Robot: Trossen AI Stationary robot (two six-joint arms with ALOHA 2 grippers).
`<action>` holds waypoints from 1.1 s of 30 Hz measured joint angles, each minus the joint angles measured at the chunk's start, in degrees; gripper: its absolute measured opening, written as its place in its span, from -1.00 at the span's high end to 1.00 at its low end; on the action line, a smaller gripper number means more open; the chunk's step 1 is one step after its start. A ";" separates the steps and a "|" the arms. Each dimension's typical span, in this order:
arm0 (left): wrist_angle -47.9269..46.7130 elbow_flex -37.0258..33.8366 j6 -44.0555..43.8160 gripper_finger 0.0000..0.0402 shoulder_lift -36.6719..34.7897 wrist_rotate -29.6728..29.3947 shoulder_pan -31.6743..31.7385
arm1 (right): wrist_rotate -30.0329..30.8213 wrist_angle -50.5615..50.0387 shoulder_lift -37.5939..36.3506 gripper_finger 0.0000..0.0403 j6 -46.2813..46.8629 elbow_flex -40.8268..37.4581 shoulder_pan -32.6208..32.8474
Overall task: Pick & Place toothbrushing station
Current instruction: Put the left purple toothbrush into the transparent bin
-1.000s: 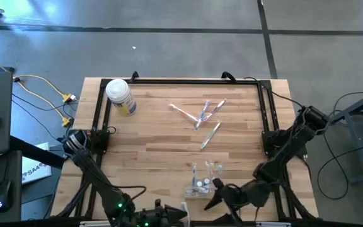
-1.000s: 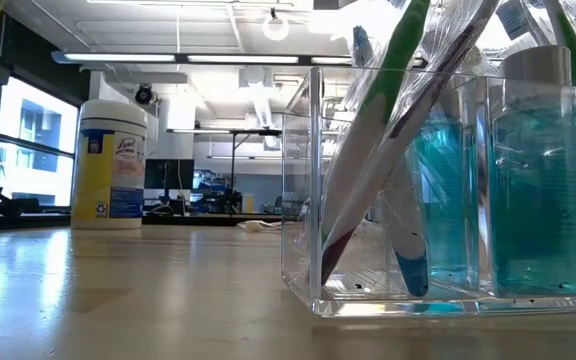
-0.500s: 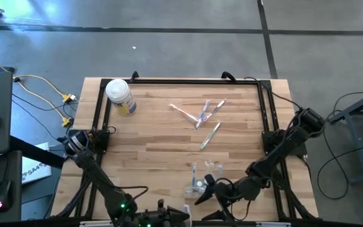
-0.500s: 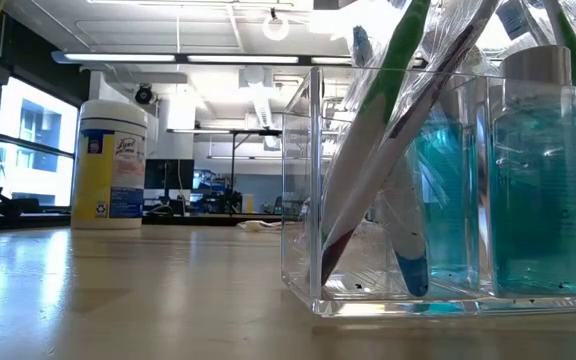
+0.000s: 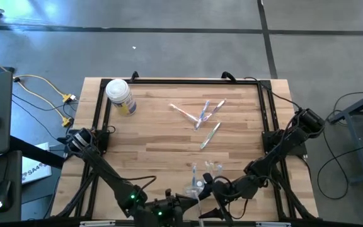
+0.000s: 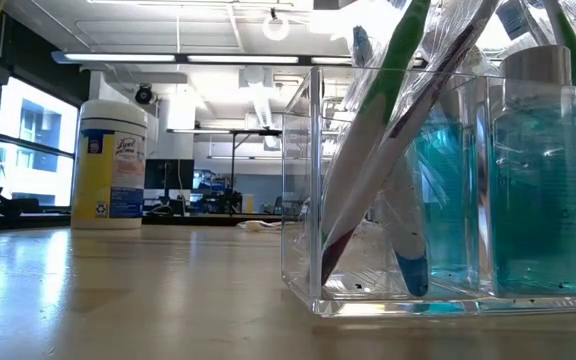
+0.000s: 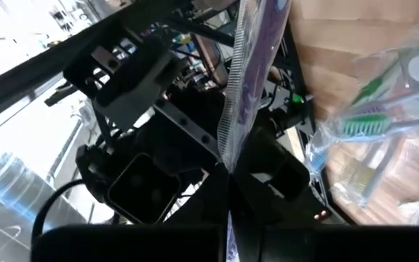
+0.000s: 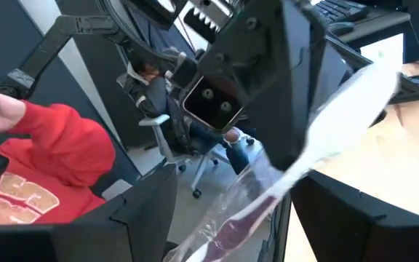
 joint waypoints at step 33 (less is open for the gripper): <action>-0.02 0.02 -10.67 0.99 -0.06 4.77 -0.10 | -5.98 -2.40 0.00 0.94 -1.54 0.00 -2.66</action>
